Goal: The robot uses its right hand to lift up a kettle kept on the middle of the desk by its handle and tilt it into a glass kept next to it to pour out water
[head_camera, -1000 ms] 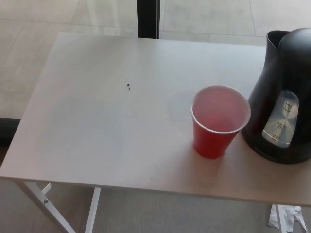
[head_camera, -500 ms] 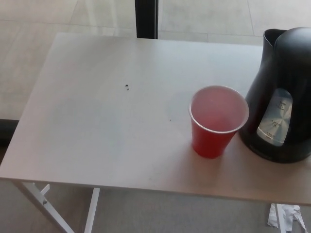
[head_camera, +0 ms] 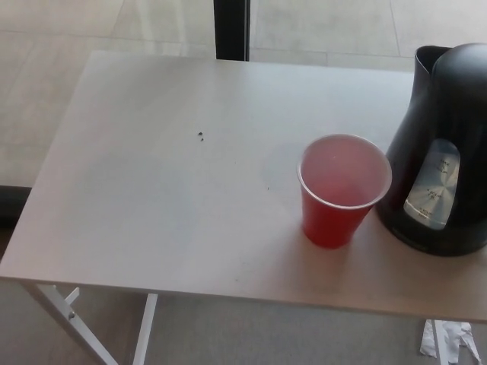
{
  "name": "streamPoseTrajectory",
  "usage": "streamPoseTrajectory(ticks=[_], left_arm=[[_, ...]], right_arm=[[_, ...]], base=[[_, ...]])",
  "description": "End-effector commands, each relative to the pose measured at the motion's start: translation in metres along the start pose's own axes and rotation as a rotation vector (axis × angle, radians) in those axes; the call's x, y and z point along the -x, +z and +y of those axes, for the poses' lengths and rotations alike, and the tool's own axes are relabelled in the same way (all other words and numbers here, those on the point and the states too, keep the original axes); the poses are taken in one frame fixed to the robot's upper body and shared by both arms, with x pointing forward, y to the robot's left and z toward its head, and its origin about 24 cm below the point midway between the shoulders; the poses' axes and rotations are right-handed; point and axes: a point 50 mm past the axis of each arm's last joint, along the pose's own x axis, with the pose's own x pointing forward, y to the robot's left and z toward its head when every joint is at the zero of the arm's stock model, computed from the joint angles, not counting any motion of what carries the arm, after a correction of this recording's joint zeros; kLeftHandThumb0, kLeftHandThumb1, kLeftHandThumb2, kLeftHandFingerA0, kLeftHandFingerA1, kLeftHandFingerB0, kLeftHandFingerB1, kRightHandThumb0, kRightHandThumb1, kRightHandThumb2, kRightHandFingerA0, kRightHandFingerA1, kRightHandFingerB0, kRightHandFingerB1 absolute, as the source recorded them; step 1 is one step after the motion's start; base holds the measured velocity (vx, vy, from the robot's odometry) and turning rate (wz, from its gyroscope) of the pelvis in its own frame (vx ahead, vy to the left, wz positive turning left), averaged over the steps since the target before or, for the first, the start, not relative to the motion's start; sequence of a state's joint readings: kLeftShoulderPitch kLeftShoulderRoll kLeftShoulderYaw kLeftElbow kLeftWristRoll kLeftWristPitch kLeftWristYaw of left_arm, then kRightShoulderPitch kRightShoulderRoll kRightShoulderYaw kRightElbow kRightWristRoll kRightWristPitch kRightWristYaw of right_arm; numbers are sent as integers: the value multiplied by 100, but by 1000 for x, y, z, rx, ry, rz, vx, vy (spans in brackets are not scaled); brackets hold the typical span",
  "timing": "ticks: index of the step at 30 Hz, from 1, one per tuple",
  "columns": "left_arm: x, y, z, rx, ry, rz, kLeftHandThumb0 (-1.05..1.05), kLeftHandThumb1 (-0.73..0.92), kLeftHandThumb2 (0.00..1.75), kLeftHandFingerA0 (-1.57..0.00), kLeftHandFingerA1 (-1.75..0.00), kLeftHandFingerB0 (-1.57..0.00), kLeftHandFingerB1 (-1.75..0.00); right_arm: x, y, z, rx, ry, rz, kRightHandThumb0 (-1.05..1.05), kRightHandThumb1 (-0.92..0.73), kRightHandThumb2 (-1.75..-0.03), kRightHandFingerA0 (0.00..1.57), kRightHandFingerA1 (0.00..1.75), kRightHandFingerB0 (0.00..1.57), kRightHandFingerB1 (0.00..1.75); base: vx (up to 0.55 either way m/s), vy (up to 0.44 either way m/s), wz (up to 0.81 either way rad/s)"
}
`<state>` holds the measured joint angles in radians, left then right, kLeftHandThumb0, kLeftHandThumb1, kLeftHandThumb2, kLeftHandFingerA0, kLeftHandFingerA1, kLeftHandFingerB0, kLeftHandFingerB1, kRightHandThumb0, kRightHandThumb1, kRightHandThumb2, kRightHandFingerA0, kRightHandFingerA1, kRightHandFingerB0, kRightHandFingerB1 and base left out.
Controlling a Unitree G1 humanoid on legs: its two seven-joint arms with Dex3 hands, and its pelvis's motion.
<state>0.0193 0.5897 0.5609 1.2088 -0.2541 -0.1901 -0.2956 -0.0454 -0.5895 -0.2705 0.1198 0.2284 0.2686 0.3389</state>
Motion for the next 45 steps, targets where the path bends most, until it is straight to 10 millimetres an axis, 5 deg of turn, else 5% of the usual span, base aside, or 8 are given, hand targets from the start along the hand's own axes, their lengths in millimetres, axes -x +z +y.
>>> streamPoseTrajectory(ticks=[1, 4, 5, 9, 12, 13, 28, 45], left_arm=[[0, 1, 2, -3, 5, 6, -71, 79, 63, -58, -55, -44, -42], [-2, 1, -4, -4, -7, 6, -71, 79, 63, -58, -55, -44, -42], [-2, -1, -4, -7, -2, 12, -75, 90, 67, -63, -52, -44, -42], [-1, -3, -4, -36, 16, 13, -73, 72, 110, -57, -62, -40, -55], [-2, -1, -5, -42, 27, 13, -78, 92, 68, -66, -52, -48, -41], [-2, -1, -5, -41, 25, 13, -73, 72, 110, -59, -62, -42, -55], [-2, -1, -5, -33, 23, 17, -77, 92, 68, -67, -49, -47, -40], [-3, 2, -4, -34, 21, 11, -76, 74, 112, -60, -63, -40, -55]], right_arm=[[3, -3, -5, 6, -12, -2, -77, -50, -91, 11, 51, 0, 19], [5, -3, -10, 9, -23, 0, -77, -50, -91, 11, 51, 0, 19], [-6, 6, -3, -217, -246, -62, -26, -80, -64, 91, 75, 40, 42], [-19, 14, 22, -630, -514, -93, -8, -83, -66, 89, 129, 43, 47], [-19, 14, 26, -640, -503, -113, -3, -76, -82, 89, 175, 65, 51], [-19, 14, 27, -640, -494, -120, -4, -69, -92, 95, 175, 71, 55], [-27, 33, 28, -643, -471, -177, -7, -58, -106, 104, 175, 93, 70], [-29, 30, 28, -541, -662, -128, -11, -54, -110, 95, 174, 75, 145]], base=[[0, 0, 0], [0, 0, 0], [0, 0, 0], [0, 0, 0], [0, 0, 0], [0, 0, 0], [0, 0, 0], [0, 0, 0]])
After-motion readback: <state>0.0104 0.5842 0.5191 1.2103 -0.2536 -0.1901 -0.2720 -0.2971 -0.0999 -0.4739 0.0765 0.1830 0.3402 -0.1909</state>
